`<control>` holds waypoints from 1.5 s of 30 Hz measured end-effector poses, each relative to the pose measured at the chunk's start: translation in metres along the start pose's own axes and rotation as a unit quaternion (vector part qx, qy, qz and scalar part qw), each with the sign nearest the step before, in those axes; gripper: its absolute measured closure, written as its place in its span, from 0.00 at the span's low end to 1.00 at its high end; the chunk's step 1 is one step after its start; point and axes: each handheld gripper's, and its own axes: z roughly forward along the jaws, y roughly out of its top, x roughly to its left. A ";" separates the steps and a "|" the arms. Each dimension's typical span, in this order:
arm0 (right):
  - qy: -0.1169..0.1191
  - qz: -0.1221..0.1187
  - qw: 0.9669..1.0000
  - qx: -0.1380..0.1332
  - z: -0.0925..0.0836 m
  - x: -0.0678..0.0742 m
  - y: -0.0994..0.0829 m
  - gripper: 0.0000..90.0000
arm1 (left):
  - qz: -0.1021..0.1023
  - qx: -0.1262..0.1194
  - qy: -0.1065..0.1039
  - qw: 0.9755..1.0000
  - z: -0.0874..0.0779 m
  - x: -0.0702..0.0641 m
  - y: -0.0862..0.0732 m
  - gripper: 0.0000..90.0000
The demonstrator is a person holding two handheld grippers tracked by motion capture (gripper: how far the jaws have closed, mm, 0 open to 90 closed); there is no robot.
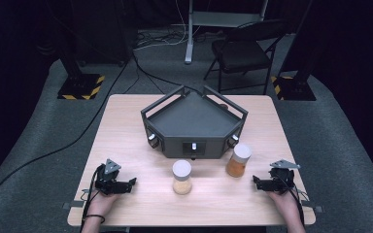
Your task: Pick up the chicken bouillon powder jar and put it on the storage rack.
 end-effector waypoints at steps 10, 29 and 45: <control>0.001 0.000 1.000 0.000 0.000 0.000 0.000 0.00 | -0.004 -0.002 -0.004 1.000 -0.002 0.003 0.000 0.09; 0.001 -0.001 1.000 0.000 0.000 0.000 0.000 0.00 | 0.009 -0.051 -0.019 0.998 -0.024 -0.003 0.003 0.12; 0.001 -0.001 1.000 0.000 0.000 0.000 0.000 0.00 | 0.030 -0.081 -0.058 0.995 -0.034 -0.009 0.009 0.12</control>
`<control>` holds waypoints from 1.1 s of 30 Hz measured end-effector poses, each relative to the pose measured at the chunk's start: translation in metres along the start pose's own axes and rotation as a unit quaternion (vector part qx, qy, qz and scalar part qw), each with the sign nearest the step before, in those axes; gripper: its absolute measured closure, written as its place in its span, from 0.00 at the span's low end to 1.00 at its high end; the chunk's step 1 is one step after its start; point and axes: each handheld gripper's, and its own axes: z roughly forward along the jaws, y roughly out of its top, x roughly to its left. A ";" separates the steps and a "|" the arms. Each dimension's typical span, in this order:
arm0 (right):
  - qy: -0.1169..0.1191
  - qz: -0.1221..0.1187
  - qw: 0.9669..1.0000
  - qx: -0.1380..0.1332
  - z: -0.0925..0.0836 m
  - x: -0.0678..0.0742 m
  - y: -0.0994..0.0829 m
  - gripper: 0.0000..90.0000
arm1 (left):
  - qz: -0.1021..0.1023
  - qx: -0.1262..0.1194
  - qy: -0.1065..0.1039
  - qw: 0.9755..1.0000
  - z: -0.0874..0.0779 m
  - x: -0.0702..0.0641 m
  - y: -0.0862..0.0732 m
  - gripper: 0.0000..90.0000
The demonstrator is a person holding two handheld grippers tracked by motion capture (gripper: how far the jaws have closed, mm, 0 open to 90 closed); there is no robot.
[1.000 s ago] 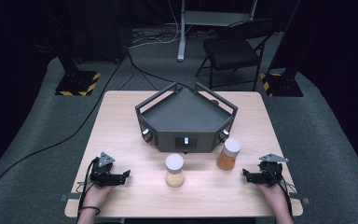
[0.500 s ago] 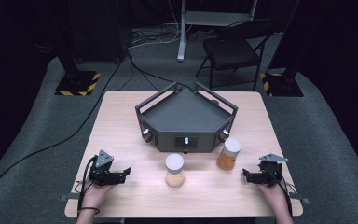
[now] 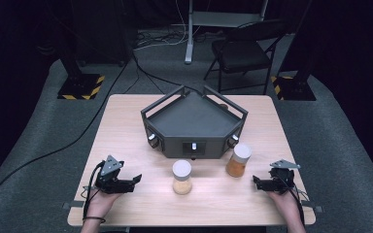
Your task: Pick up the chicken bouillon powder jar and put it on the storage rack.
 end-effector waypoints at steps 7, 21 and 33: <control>0.000 0.000 1.000 0.000 0.000 0.000 0.000 0.00 | 0.004 -0.009 -0.011 1.000 -0.002 -0.001 0.001 0.13; 0.000 0.000 1.000 0.000 0.000 0.000 0.000 0.00 | 0.017 -0.022 -0.035 0.999 -0.002 -0.008 0.006 0.13; -0.001 0.000 1.000 0.000 0.000 0.000 0.000 0.00 | 0.019 -0.028 -0.052 0.998 0.001 -0.014 0.010 0.13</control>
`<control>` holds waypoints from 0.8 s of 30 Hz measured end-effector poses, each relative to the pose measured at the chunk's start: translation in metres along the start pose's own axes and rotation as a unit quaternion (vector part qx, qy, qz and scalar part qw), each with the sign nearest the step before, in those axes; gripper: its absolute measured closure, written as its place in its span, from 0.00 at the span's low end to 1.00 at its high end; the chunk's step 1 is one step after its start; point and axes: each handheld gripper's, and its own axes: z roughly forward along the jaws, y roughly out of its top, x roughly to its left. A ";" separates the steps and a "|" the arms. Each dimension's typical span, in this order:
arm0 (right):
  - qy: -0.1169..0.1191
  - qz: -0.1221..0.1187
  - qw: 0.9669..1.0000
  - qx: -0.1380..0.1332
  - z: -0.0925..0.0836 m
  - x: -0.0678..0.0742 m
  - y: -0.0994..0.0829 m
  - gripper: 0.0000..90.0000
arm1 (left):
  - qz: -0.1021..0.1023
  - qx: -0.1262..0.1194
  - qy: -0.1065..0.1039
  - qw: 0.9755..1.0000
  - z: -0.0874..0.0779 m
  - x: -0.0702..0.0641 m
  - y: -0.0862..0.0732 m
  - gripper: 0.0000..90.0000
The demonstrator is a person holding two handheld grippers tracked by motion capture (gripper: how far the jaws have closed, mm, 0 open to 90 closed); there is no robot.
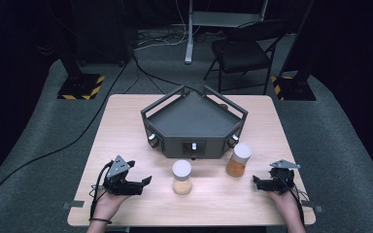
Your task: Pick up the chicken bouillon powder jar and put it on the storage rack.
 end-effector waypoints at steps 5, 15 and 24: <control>0.000 0.000 1.000 0.000 0.000 0.000 0.000 0.00 | 0.002 -0.006 -0.010 1.000 0.001 -0.004 0.002 0.12; 0.000 0.000 1.000 0.000 0.000 0.000 0.000 0.00 | 0.012 -0.010 -0.028 1.000 0.006 -0.011 0.007 0.12; 0.000 0.000 1.000 0.000 0.000 0.000 0.000 0.00 | 0.020 -0.016 -0.044 0.999 0.011 -0.017 0.010 0.10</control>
